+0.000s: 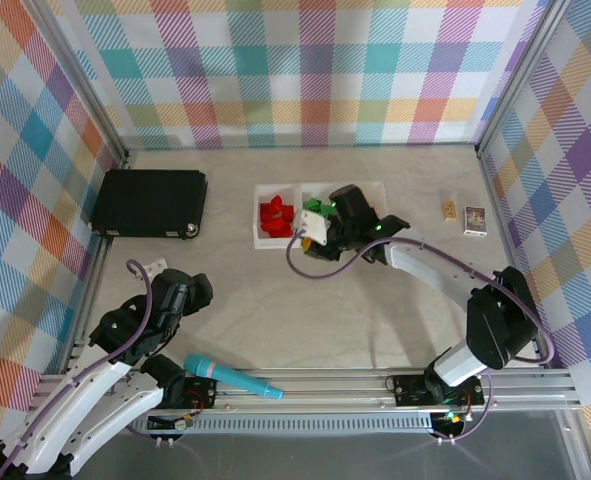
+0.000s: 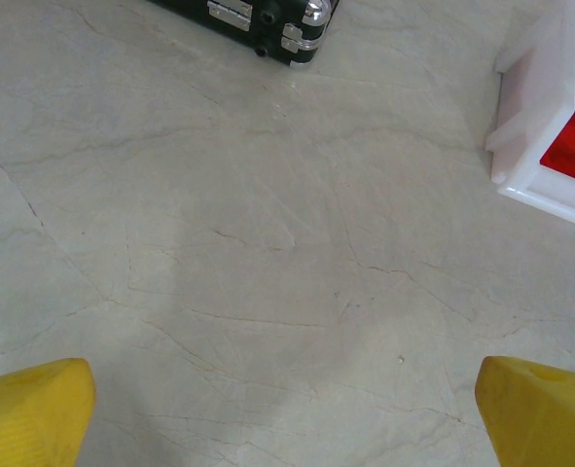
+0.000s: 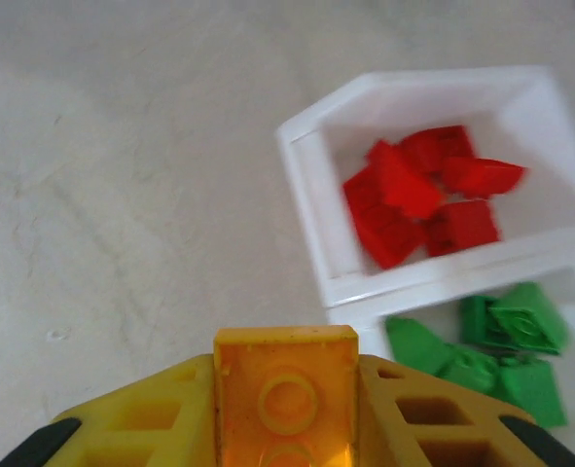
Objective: Sort the legos into containers by color
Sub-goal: Place the lego in the container.
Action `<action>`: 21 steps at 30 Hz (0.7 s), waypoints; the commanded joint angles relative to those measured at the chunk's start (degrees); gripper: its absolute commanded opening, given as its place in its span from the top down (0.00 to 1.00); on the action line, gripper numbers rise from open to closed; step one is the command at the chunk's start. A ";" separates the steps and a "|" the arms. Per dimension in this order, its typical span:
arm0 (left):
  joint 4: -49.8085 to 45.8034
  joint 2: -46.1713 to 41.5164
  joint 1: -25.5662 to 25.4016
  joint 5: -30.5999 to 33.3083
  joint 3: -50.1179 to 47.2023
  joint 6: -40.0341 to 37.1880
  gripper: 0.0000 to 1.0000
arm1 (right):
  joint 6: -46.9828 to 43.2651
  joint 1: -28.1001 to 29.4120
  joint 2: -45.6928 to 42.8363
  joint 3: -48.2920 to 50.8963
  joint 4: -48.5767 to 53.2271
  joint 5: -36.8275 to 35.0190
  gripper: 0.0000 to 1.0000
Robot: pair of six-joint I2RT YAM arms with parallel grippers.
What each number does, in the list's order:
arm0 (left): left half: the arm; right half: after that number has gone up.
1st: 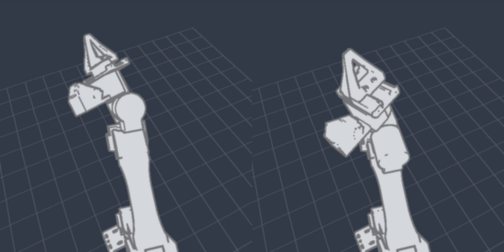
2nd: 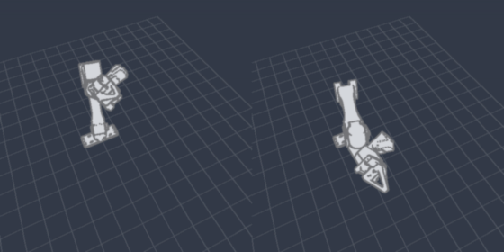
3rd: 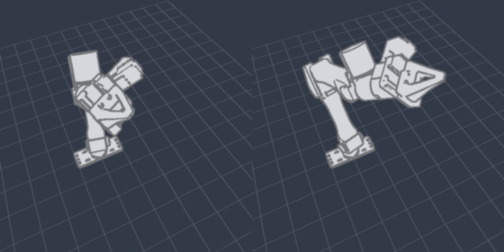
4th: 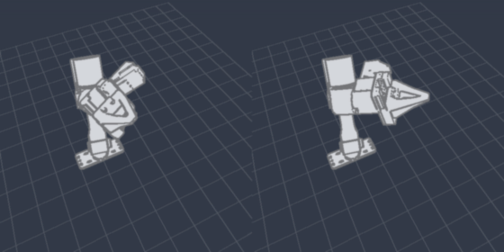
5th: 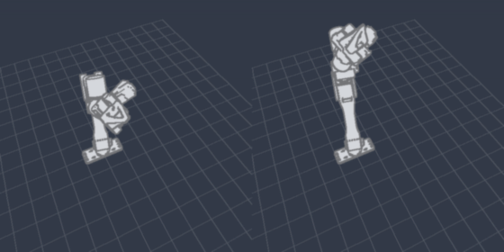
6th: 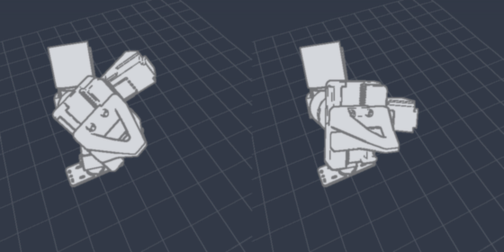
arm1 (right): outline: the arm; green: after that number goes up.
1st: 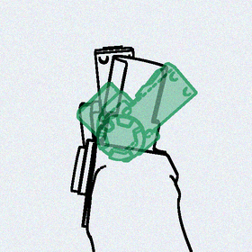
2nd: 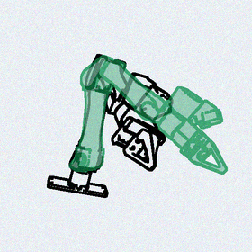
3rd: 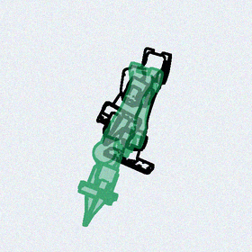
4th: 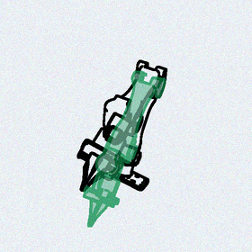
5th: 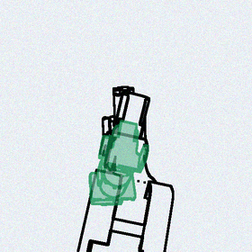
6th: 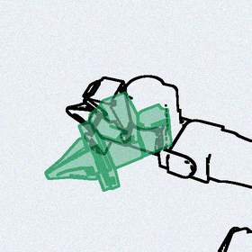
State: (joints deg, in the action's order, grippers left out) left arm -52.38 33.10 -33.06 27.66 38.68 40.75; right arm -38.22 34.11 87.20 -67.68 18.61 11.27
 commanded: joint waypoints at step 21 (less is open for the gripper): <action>0.15 2.14 0.63 -0.45 0.73 -0.74 0.00 | 14.07 -19.99 20.43 -15.77 -4.32 2.52 0.71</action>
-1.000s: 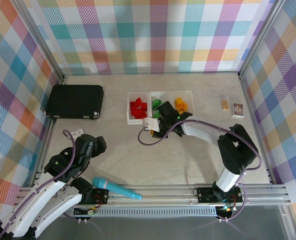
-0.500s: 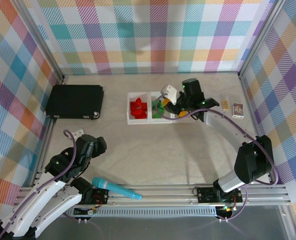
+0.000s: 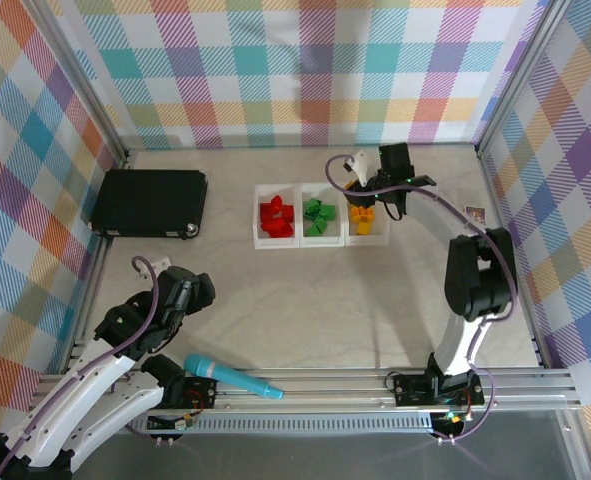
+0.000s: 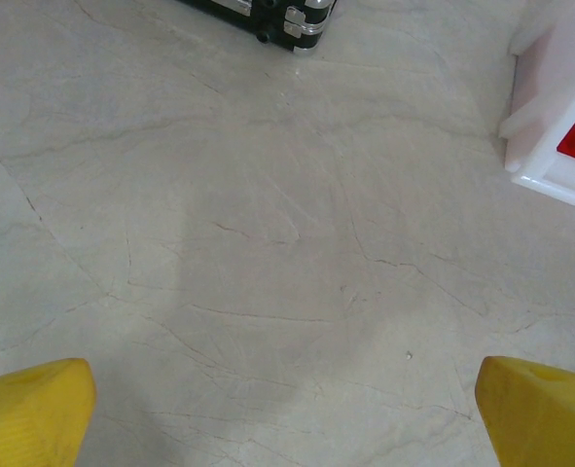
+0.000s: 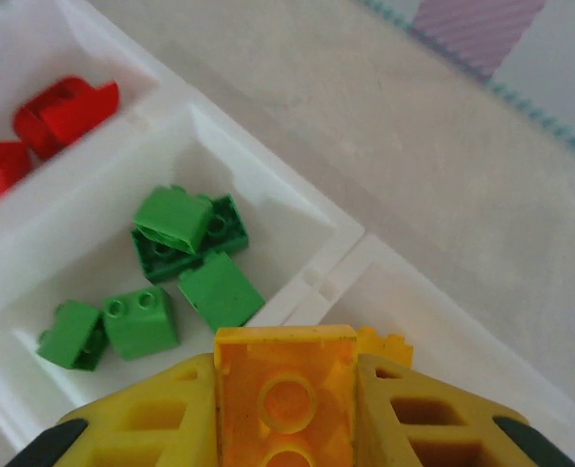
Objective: Sort the legos into containers by color
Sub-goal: Place the lego in the container.
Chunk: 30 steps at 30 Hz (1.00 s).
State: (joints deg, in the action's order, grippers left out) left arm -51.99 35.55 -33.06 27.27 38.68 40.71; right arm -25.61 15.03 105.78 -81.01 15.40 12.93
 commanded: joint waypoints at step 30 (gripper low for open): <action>2.16 1.61 0.58 1.06 5.58 -7.47 0.00 | 9.85 -3.07 -9.06 1.64 -2.56 -9.85 0.01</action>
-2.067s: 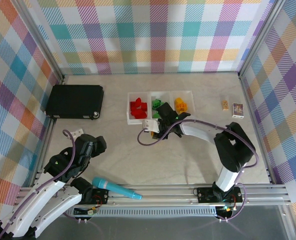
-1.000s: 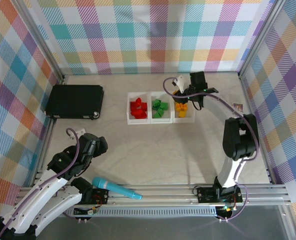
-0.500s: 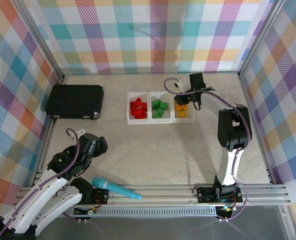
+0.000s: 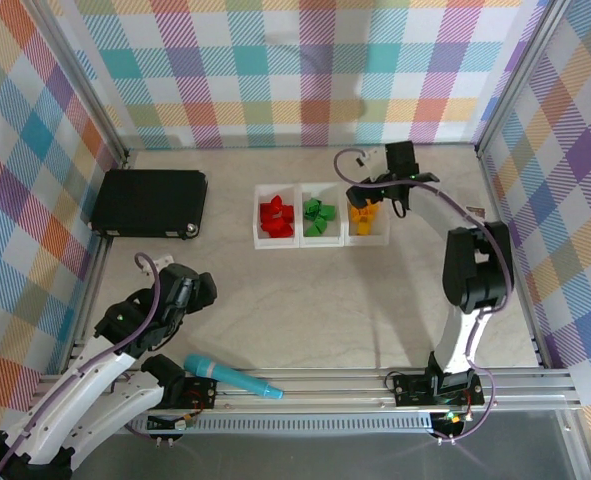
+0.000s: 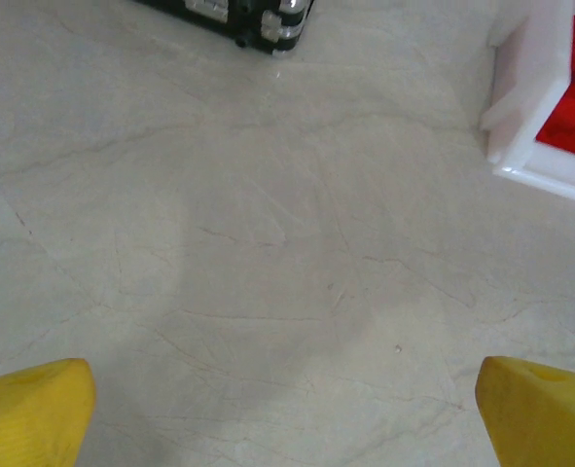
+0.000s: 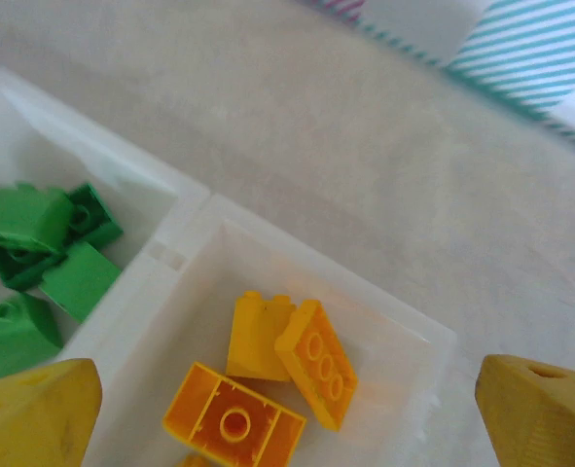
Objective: Sort the legos into containers by color
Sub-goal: Place the lego in the container, then reset both arms
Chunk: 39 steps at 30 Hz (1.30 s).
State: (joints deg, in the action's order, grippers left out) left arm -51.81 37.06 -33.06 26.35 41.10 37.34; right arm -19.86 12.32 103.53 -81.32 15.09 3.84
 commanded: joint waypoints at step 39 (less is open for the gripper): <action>22.74 -13.54 0.58 12.21 -7.56 -18.85 0.00 | 20.46 -11.79 -14.97 57.92 -63.07 -3.50 0.01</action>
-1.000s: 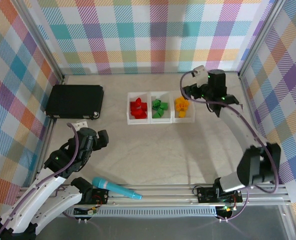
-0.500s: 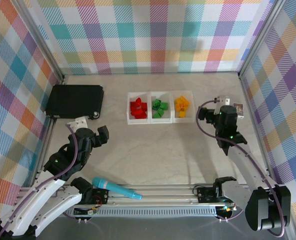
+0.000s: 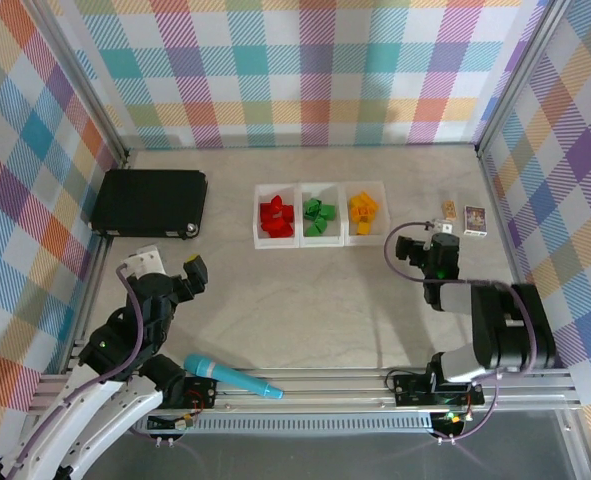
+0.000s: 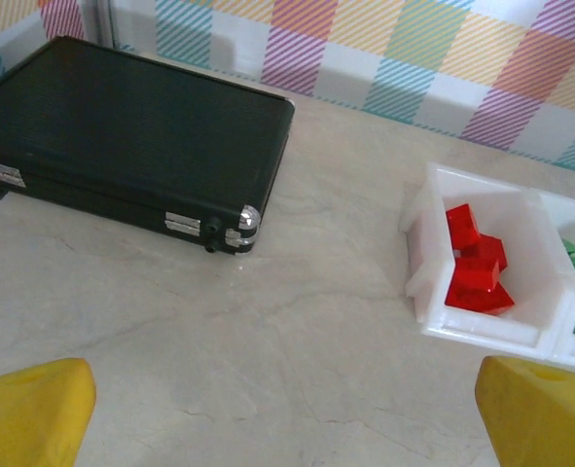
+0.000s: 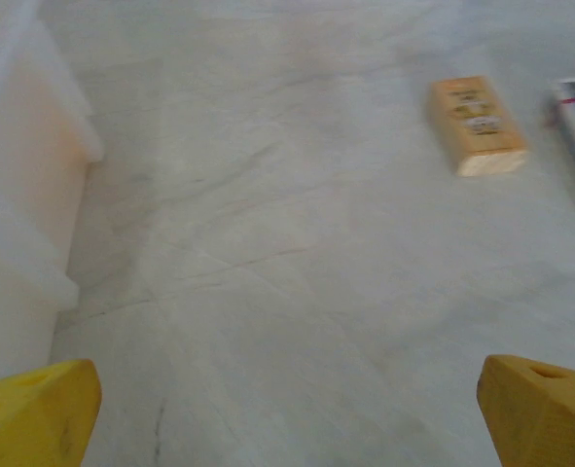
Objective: Sort the legos into containers by color
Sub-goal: Reset both arms
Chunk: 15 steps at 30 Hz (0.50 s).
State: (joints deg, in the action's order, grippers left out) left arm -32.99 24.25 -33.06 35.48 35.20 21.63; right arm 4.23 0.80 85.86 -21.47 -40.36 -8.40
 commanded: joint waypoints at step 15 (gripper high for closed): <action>57.83 19.75 5.77 10.62 -23.34 -22.80 0.00 | -3.45 -0.62 2.04 -2.26 -6.73 9.24 0.01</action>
State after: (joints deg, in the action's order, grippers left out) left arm 8.14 38.92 -30.41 44.99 14.48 2.70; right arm 1.61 0.64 88.58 -22.85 -44.93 -0.45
